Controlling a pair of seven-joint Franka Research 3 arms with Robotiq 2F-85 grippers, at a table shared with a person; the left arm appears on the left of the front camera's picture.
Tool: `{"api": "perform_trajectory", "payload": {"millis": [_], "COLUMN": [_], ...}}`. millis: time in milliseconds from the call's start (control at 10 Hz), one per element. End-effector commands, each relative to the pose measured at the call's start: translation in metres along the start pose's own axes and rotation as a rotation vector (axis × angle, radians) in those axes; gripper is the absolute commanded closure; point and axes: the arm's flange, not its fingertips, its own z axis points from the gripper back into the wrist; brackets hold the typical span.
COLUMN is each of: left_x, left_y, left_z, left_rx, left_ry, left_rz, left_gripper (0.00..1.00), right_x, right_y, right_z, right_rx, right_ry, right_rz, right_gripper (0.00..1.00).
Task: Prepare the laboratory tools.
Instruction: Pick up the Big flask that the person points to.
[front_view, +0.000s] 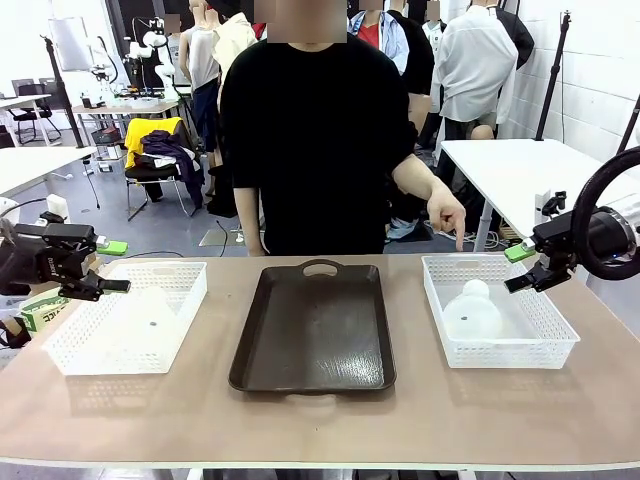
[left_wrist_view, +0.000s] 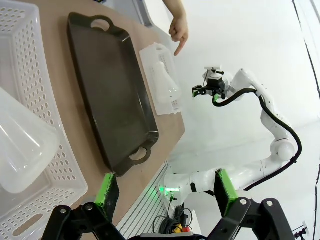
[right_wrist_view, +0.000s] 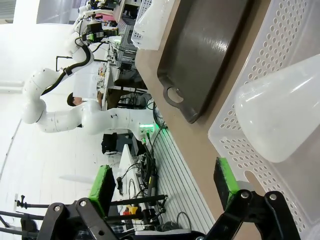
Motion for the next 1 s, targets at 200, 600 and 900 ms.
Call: {"api": "perform_trajectory", "payload": {"millis": [200, 600, 900], "left_x": [0.0, 0.0, 0.0], "left_y": [-0.001, -0.001, -0.001], "left_z": [0.001, 0.001, 0.001], "left_rx": [-0.011, -0.011, -0.011], "left_ry": [-0.004, -0.004, -0.004], "left_rz": [-0.002, -0.002, -0.002], "left_gripper": [0.0, 0.0, 0.0], "right_x": [-0.001, 0.005, 0.036], "right_y": [0.0, 0.021, 0.086], "right_z": [-0.002, 0.004, 0.007], "right_rx": [0.005, -0.071, -0.372], "right_ry": [0.004, -0.057, -0.312], "right_rz": [0.003, -0.04, -0.233], "right_gripper": [0.0, 0.0, 0.0]}}
